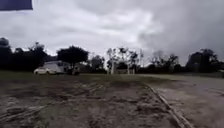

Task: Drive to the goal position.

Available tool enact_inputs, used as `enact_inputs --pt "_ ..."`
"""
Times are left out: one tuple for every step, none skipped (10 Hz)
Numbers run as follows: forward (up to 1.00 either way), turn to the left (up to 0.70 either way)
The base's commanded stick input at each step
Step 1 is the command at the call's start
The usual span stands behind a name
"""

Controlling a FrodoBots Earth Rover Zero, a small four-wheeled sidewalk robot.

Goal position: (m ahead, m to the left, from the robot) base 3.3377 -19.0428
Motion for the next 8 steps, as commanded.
enact_inputs --pt "0.7 0.0" --pt "0.7 -0.11" --pt "0.7 -0.35" --pt "0.7 0.0" --pt "0.7 0.0" --pt "0.7 0.0" --pt "0.7 0.0" --pt "0.7 0.0"
